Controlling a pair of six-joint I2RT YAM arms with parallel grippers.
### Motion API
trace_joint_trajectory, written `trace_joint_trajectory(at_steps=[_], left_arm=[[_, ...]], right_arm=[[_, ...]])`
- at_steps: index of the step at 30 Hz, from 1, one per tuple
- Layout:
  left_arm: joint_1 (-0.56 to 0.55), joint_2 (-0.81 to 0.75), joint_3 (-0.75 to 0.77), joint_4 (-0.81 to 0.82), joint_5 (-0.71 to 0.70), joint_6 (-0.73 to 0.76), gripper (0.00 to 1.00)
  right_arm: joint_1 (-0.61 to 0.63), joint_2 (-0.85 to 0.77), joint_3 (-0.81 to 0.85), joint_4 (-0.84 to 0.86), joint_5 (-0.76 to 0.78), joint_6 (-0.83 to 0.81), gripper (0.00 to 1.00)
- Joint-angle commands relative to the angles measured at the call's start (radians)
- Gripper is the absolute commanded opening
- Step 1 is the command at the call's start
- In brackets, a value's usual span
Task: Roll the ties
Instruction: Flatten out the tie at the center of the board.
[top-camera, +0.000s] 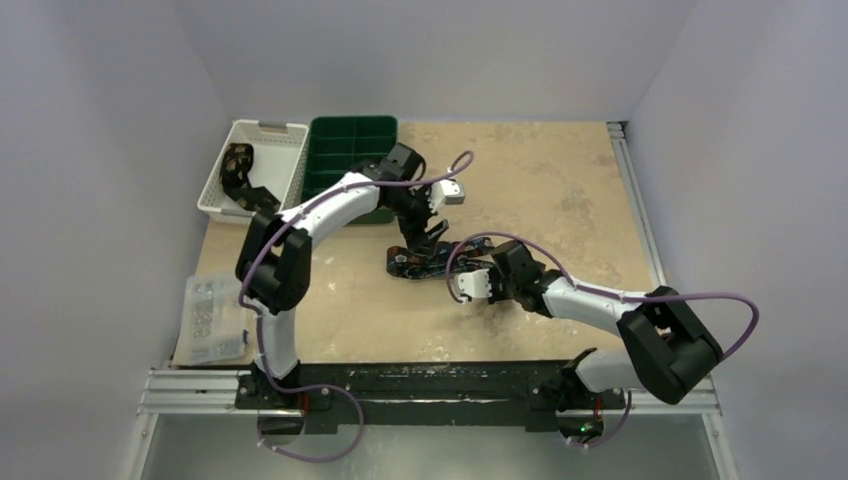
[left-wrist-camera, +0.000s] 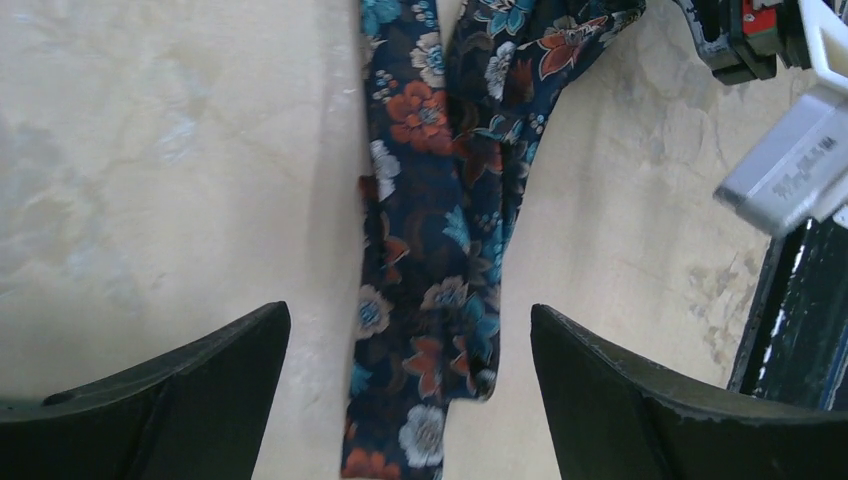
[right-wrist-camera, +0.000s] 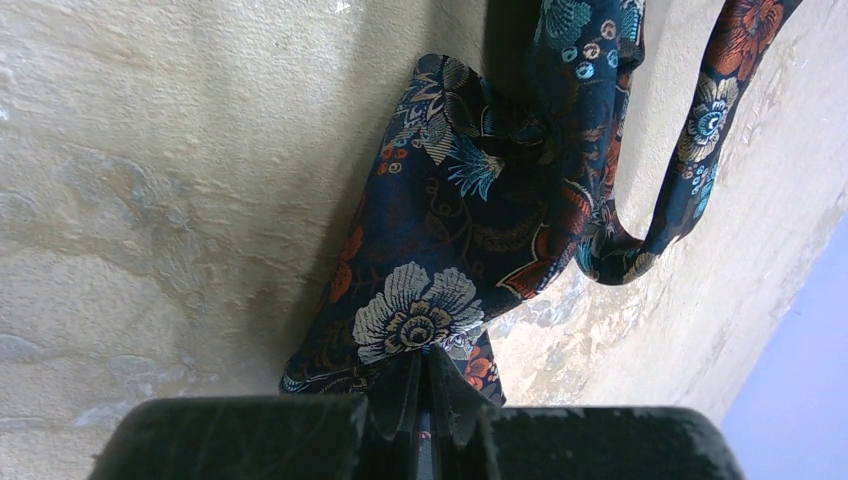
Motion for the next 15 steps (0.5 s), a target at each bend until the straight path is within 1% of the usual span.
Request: trace_joint_trajectory(at_steps=[1,2,4,7,8,9,10,11,13,15], left_arm=[[-0.04,0.09,0.038,0.052,0.023,-0.081,0.9],[-0.042,0.115,0.053,0.051,0.016,-0.094,0.89],[-0.046,0.175,0.095,0.021,-0.023,-0.104,0.82],[-0.043,0.214,0.111,-0.023,-0.097,-0.086,0.57],[-0.041,0.208,0.105,-0.041,-0.115,-0.071,0.46],[-0.035,0.189,0.097,-0.048,-0.127,-0.077,0.38],[-0.019,0.155,0.086,-0.059,-0.106,-0.09,0.28],[-0.004,0.11,0.072,-0.066,-0.092,-0.105,0.18],[0.037,0.003,0.027,-0.084,-0.071,-0.115,0.01],[0.078,-0.127,-0.019,-0.132,-0.072,-0.082,0.0]], right_arm=[[-0.012,-0.002,-0.011,-0.012,-0.01,-0.018,0.0],[-0.014,-0.002,-0.008,-0.014,-0.008,-0.02,0.0],[-0.027,-0.003,-0.005,-0.02,-0.009,-0.023,0.0],[-0.056,-0.013,-0.006,-0.035,-0.009,-0.042,0.0],[-0.068,-0.019,-0.008,-0.043,-0.012,-0.052,0.0],[-0.079,-0.027,-0.011,-0.049,-0.015,-0.063,0.0],[-0.09,-0.034,-0.012,-0.053,-0.018,-0.077,0.0],[-0.1,-0.043,-0.016,-0.058,-0.022,-0.086,0.0],[-0.117,-0.055,-0.02,-0.064,-0.026,-0.103,0.0],[-0.129,-0.062,-0.014,-0.079,-0.033,-0.107,0.0]])
